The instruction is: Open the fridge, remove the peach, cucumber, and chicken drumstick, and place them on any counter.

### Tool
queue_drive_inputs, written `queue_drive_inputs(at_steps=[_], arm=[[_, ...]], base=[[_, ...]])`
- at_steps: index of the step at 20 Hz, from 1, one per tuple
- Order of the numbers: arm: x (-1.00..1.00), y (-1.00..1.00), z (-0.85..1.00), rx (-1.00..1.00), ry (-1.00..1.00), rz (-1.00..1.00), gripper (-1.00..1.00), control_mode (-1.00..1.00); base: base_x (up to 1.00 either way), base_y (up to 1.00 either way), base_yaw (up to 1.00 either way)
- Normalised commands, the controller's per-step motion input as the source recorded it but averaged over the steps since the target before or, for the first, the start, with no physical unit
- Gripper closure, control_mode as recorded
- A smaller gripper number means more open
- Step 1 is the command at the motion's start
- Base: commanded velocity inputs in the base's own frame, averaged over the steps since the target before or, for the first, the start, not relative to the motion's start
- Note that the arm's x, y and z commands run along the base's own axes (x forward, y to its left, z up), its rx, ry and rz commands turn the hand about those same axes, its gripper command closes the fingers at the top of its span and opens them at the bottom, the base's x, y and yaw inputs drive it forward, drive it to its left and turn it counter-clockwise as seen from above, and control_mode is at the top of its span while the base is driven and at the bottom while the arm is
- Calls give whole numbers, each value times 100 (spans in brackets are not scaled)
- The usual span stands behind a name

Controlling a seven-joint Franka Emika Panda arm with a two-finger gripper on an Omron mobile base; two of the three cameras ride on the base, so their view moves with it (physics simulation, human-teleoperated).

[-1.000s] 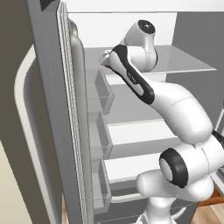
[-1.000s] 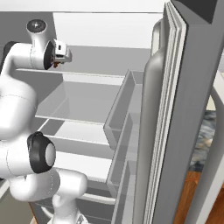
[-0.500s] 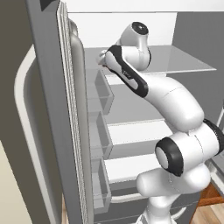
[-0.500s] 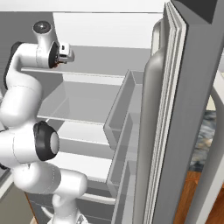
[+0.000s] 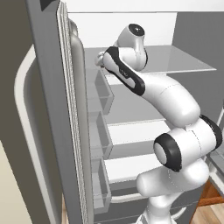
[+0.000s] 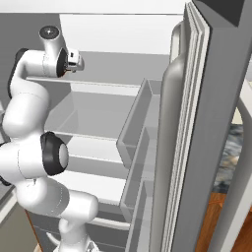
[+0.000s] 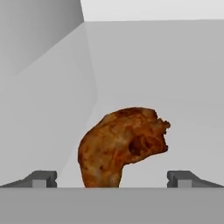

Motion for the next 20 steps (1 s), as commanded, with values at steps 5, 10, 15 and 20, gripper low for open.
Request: queue_drive_inputs(at_steps=[5,10,15,20], arm=[[20,8,-18,0,0,0,-100,-100],[36,1,-16,0,0,0,-100,-100],[2,0,-41,-1,0,0,-100,-100],[0,0,-53,-2,0,0,100,-100]], base=[[0,0,0],[0,0,0],[0,0,0],[0,0,0]])
